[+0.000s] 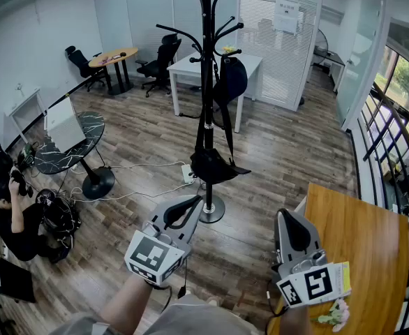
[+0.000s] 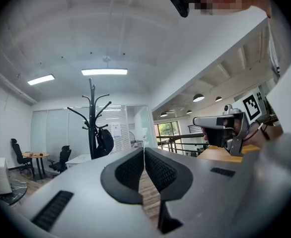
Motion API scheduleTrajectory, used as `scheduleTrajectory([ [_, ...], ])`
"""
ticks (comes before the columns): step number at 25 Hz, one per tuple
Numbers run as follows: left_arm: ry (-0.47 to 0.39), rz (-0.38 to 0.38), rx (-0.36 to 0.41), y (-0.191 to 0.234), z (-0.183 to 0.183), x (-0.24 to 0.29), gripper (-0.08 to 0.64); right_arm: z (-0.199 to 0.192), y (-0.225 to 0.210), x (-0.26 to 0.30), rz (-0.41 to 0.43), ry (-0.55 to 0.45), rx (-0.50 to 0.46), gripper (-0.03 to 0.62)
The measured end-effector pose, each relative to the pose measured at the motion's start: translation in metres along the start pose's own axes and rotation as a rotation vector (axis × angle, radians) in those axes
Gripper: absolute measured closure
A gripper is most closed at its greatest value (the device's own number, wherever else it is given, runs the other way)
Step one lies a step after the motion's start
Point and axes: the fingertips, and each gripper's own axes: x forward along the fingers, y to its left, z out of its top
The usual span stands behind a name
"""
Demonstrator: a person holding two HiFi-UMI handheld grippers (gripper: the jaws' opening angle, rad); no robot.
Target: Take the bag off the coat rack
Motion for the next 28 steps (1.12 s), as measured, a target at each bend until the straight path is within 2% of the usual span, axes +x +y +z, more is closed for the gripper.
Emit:
scheduleTrajectory([
  [9, 0.012, 0.004, -0.039, 0.0, -0.004, 0.006, 0.537, -0.006, -0.009, 0.001, 0.003, 0.009, 0.054, 0.563],
  [10, 0.018, 0.028, -0.041, 0.003, -0.006, 0.007, 0.537, -0.007, -0.011, 0.0, 0.0, 0.005, 0.06, 0.562],
  [13, 0.015, 0.169, -0.048, 0.021, -0.009, 0.004, 0.535, -0.007, -0.023, -0.002, -0.039, -0.008, 0.073, 0.557],
  [14, 0.006, 0.192, -0.053, 0.025, -0.007, 0.005, 0.493, -0.007, -0.028, -0.002, -0.053, -0.004, 0.074, 0.438],
  [15, -0.001, 0.199, -0.061, 0.028, -0.006, 0.006, 0.42, -0.007, -0.033, -0.001, -0.066, -0.001, 0.077, 0.315],
  [16, -0.002, 0.201, -0.064, 0.03, -0.005, 0.008, 0.369, -0.008, -0.039, -0.002, -0.078, 0.0, 0.081, 0.31],
  [22, 0.01, 0.244, -0.064, 0.047, -0.008, 0.014, 0.306, -0.023, -0.056, 0.005, -0.1, 0.046, 0.055, 0.311],
  [25, 0.015, 0.249, -0.07, 0.056, -0.014, 0.03, 0.305, -0.034, -0.064, 0.022, -0.087, 0.097, 0.012, 0.31],
  [28, 0.032, 0.272, -0.067, 0.07, -0.021, 0.045, 0.305, -0.041, -0.071, 0.042, -0.078, 0.121, 0.016, 0.31],
])
